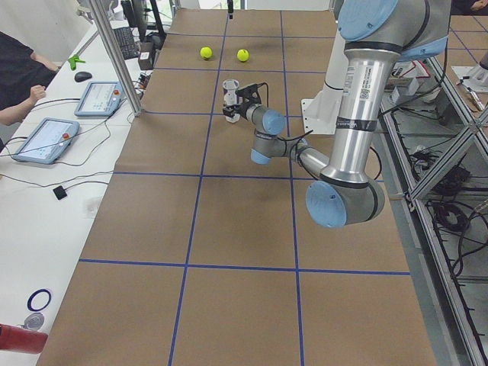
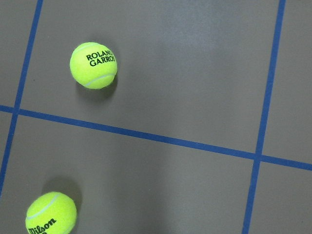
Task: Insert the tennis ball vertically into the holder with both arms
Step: 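Draw the left gripper back from the can while the right arm reaches in, then lower the right gripper onto the nearer yellow tennis ball and grasp it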
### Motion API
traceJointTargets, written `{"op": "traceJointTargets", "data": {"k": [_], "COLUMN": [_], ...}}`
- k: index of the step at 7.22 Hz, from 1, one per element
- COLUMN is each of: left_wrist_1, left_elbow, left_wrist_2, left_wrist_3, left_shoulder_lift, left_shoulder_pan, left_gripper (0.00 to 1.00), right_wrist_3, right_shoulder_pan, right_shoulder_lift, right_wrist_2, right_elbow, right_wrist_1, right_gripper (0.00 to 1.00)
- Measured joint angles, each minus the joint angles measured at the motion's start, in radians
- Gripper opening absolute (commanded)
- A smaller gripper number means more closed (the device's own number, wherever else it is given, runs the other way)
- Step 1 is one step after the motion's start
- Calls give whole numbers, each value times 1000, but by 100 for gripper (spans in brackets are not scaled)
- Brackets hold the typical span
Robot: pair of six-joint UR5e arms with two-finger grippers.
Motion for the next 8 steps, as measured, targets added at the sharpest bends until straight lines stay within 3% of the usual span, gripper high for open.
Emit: {"op": "traceJointTargets", "data": {"k": [2, 4, 8], "left_wrist_1": [47, 148, 317], "left_elbow": [29, 34, 34], "left_wrist_2": [-27, -182, -238], "left_wrist_3": [0, -2, -4], "left_shoulder_lift": [-3, -9, -27], "left_shoulder_pan": [7, 8, 11], "left_gripper": [99, 99, 99], "right_wrist_3": [112, 227, 374], "right_shoulder_pan": [-77, -121, -223], "right_shoulder_lift": [-28, -77, -79], "right_wrist_2": [-35, -51, -105], "right_elbow": [6, 5, 8], "right_wrist_1": [113, 270, 344], "right_gripper": [99, 99, 99]}}
